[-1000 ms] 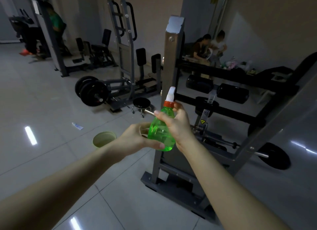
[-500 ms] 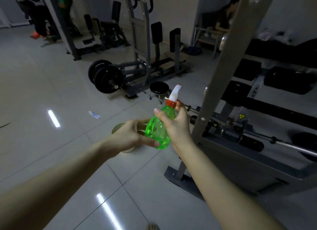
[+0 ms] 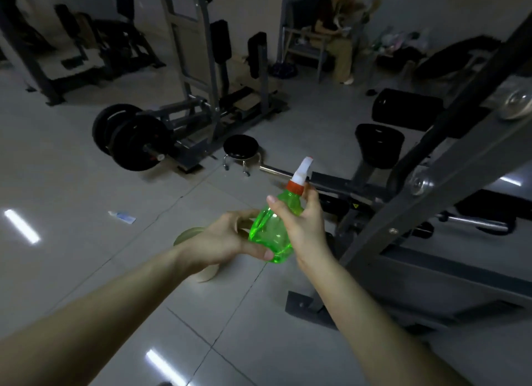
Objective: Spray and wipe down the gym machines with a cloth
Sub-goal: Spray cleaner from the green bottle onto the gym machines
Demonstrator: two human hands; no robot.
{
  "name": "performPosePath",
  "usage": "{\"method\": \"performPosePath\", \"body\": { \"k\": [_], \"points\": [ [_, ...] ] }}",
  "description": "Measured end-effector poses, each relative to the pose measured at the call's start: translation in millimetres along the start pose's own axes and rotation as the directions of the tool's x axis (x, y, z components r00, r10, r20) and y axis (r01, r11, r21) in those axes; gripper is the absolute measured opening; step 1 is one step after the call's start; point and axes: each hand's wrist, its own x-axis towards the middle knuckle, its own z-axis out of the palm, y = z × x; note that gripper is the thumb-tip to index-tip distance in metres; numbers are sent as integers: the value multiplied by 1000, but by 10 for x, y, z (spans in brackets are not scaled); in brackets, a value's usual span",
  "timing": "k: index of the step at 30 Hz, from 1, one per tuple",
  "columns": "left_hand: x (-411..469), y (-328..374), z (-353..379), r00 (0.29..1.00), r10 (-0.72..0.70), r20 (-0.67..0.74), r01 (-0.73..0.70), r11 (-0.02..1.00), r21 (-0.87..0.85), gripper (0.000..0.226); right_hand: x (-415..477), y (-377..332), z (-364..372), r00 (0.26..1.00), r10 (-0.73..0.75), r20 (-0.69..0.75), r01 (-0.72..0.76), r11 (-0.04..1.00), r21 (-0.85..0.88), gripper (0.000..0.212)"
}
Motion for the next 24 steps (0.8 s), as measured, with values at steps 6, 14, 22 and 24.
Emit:
{"method": "performPosePath", "body": {
  "k": [6,14,22,24],
  "points": [
    [289,-183,-776,986,46,162,-41,999,-36,62,116,-4,683,966,6,-258,-9,1000,-10,74],
    [890,-83,-1041,891,84,447,-87,996,-15,65,177,-159,783,857,18,-514,-12,1000,14,57],
    [1534,50,-1093,767,45,640,-132,987,88,53,571,16,760,741,61,-669,11,995,102,54],
    [1659,51,-1114,745,40,666,-139,986,96,54,622,11,792,710,62,-702,26,993,113,45]
  ]
}}
